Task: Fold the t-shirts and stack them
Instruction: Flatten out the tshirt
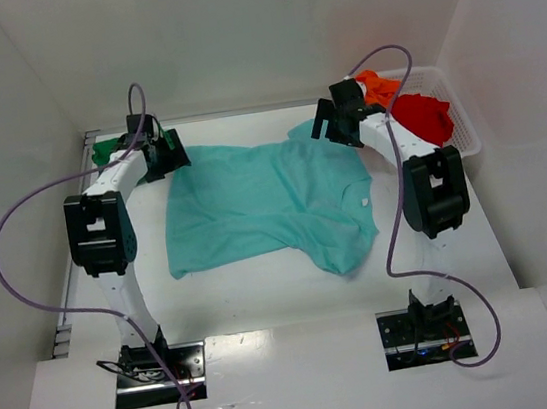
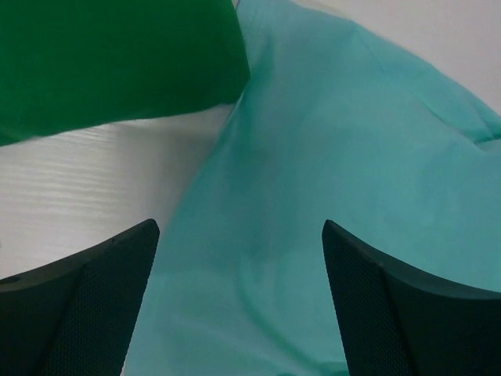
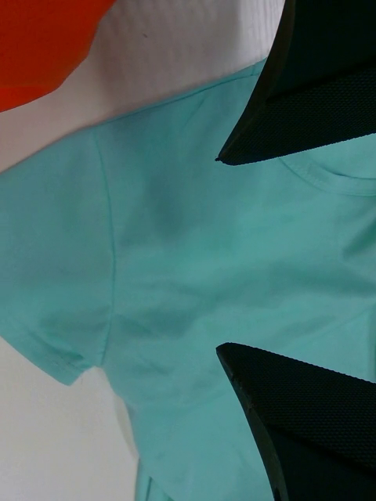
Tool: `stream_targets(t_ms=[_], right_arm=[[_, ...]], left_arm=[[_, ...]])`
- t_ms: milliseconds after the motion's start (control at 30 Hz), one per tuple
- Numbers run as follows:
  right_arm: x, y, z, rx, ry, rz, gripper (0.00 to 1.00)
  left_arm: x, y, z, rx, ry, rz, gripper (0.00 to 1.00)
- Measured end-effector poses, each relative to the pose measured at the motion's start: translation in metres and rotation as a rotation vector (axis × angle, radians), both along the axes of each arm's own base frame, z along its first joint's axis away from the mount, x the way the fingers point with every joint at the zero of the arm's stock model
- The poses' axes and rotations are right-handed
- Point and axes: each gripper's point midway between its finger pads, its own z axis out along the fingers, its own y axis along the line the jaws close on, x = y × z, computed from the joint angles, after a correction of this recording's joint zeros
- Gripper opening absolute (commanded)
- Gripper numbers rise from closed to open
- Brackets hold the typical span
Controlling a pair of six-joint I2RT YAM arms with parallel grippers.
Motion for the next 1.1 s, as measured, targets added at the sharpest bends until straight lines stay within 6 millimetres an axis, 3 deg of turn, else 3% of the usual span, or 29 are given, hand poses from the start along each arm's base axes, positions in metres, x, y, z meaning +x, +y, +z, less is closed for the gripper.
stream_targets(t_ms=[167,433,600,633,700,900,967,1100], right_arm=[[0.011,-0.006,-0.019,-0.025,0.025,-0.006,1.0],[0.023,-0.028,-0.049,-0.049,0.072,-0.035,1.0],[0.027,-0.031,-0.062,-0.062,0.093,-0.031,0.97],[0.028,-0.031,-0.063,-0.063,0.094,-0.03,0.95],[0.029,-0.031,-0.067,-0.065,0.099,-0.029,0.94],[0.03,-0.031,-0.071,-0.073,0.105,-0.017,0.81],[0.029,-0.03,-0.073,-0.075,0.11,-0.014,0.77],[0.029,-0.03,-0.079,-0.074,0.119,-0.006,0.66]], left_arm=[[0.012,-0.003,-0.014,-0.02,0.012,-0.012,0.9],[0.014,-0.011,-0.031,-0.061,0.037,-0.042,0.8],[0.014,-0.016,-0.044,-0.088,0.063,-0.056,0.61],[0.014,-0.018,-0.045,-0.095,0.064,-0.061,0.51],[0.014,-0.02,-0.043,-0.104,0.061,-0.068,0.44],[0.023,-0.026,-0.033,-0.142,0.036,-0.073,0.08],[0.026,-0.027,-0.027,-0.144,0.022,-0.082,0.0],[0.032,-0.024,-0.021,-0.129,0.003,-0.068,0.0]])
